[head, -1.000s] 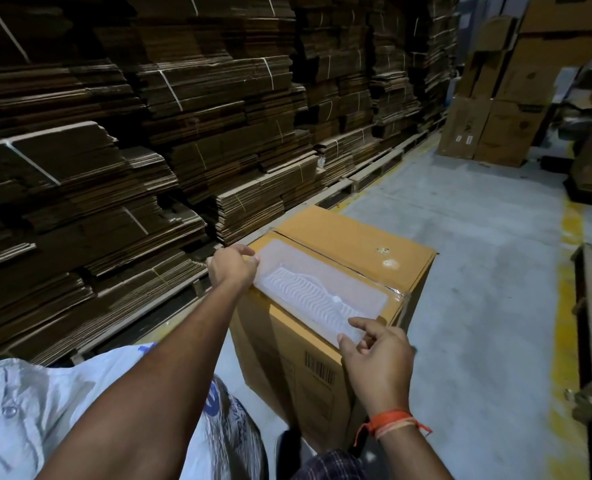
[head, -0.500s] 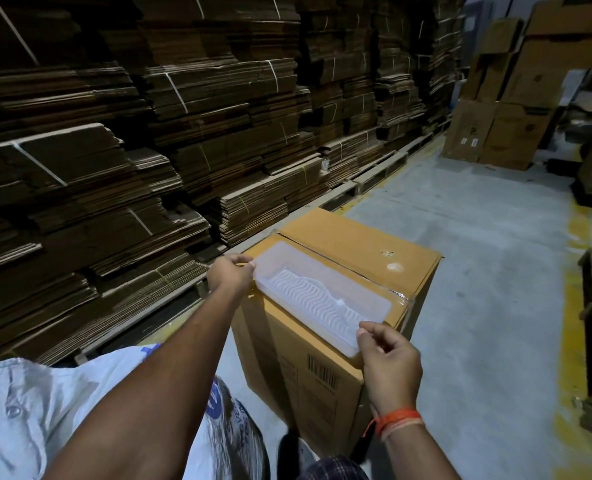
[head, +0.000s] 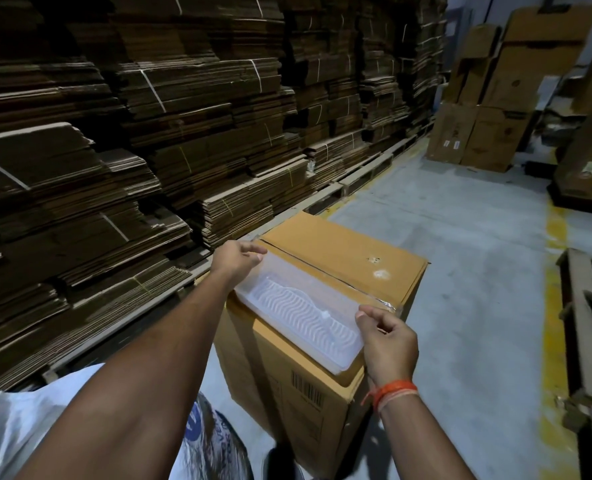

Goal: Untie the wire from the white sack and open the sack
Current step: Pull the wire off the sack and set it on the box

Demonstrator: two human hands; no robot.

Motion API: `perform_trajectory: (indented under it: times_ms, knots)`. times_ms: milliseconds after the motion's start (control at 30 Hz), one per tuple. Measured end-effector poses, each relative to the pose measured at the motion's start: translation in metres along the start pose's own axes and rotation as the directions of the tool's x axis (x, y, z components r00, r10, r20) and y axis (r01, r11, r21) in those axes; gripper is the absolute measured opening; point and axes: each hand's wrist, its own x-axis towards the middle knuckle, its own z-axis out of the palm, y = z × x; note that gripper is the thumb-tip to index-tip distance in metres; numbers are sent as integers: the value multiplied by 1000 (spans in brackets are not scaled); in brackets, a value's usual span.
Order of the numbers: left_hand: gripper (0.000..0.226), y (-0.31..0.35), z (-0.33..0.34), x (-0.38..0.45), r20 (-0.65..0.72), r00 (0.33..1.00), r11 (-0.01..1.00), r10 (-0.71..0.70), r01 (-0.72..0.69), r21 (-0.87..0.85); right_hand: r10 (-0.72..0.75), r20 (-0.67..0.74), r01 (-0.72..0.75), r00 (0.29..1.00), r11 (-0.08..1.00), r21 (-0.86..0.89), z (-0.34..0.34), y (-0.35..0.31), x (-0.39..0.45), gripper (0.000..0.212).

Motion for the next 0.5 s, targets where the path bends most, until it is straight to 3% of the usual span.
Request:
perform_trajectory:
  times_ms: [500]
  knots:
    - [19,1,10,7,-57,998,999,-42,41,-14,-6,-33,8,999,998,59,2,7,9,9]
